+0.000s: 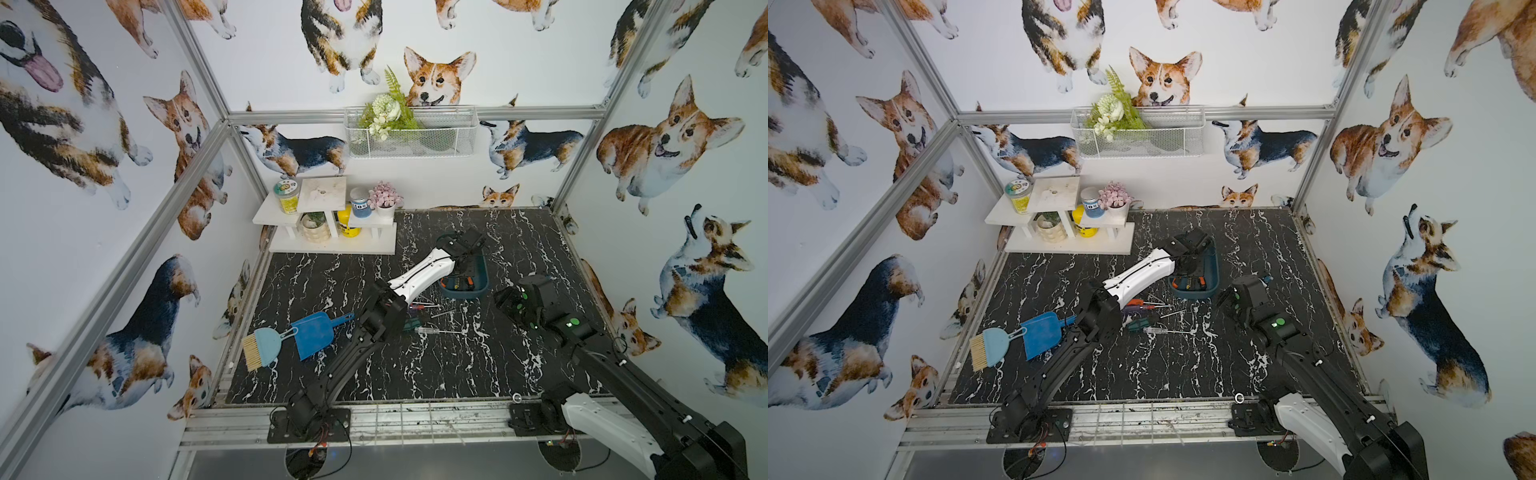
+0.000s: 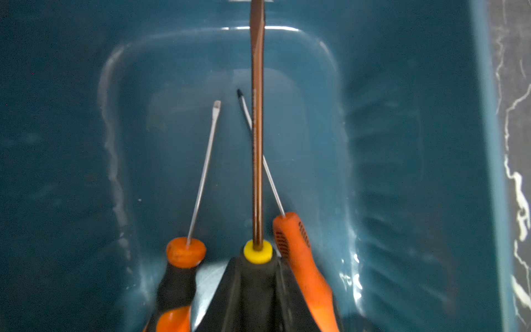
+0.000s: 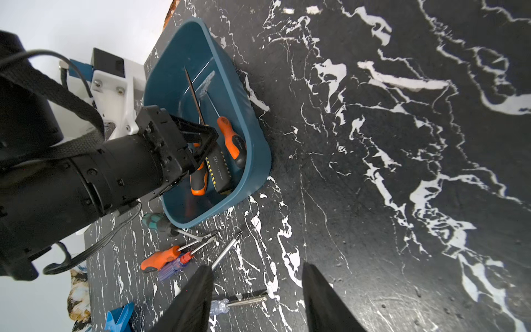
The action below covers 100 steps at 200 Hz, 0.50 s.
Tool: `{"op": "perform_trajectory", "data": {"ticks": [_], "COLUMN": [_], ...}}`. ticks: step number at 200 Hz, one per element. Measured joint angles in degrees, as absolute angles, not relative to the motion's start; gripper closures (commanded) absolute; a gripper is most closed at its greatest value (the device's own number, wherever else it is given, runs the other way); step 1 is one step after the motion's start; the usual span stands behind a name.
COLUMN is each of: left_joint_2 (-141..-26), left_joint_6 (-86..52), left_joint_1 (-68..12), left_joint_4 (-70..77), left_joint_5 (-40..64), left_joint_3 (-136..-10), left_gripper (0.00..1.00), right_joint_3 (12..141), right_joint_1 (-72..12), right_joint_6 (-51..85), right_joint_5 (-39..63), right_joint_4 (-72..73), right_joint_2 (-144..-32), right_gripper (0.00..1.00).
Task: Put the screwdriver on the desktop into the storage box
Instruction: Place the screwdriver in the storage box, then pick up the screwdriver from the center of the board.
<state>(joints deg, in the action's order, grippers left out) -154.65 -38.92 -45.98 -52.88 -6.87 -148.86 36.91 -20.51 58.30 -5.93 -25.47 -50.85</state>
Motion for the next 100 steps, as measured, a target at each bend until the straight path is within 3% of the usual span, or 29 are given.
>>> {"op": "perform_trajectory", "data": {"ticks": [49, 100], "left_joint_2": [-152.27, -140.35], "left_joint_6": [-38.61, -33.82], "left_joint_1": [-46.15, -46.46], "left_joint_4": [-54.24, -52.51], "left_joint_5": [-8.75, -12.88], "left_joint_3": [-151.57, -146.56], "left_gripper": [0.54, 0.53], "right_joint_3": [37.60, 37.67], "right_joint_1": [-20.34, -20.34], "right_joint_6": [57.91, 57.39], "right_joint_5": [-6.02, -5.74], "right_joint_4": [-25.63, -25.54], "right_joint_2": [-52.07, -53.56], "right_gripper": [0.43, 0.43]}}
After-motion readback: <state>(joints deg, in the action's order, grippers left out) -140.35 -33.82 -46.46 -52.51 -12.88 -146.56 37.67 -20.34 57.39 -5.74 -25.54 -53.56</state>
